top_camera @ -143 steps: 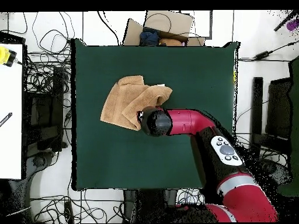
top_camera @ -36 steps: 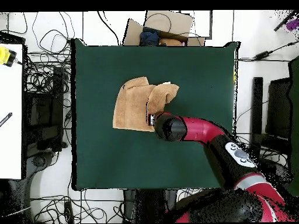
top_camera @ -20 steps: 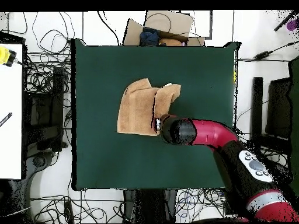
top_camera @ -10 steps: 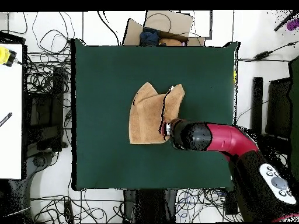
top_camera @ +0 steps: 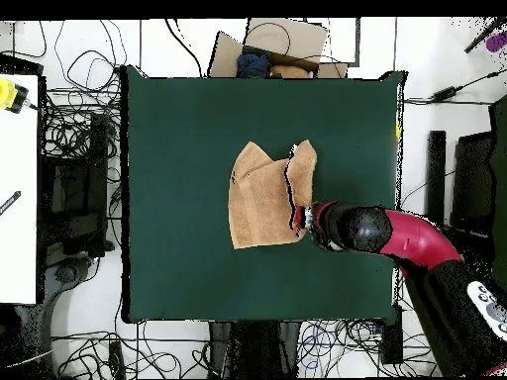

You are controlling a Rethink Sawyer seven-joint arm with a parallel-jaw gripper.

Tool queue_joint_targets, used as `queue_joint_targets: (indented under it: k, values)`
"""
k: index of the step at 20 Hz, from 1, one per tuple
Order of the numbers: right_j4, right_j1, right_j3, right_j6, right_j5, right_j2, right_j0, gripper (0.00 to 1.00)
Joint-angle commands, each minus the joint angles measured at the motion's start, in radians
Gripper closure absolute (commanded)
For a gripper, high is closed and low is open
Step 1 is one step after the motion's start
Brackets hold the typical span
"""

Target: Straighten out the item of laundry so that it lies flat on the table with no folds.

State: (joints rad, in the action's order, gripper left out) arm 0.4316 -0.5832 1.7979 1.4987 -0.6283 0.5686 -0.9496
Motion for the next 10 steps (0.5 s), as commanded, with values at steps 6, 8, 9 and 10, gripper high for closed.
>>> queue_joint_targets:
  k: [6, 8, 9, 10]
  values:
    - [0.143, 0.153, -0.072, -0.304, -0.025, 0.102, -0.067, 1.00]
    - [0.139, 0.099, -0.035, -0.273, -0.022, 0.107, -0.062, 1.00]
    - [0.131, 0.072, -0.018, -0.260, -0.026, 0.110, -0.057, 1.00]
    - [0.121, 0.050, -0.005, -0.252, -0.034, 0.112, -0.054, 1.00]
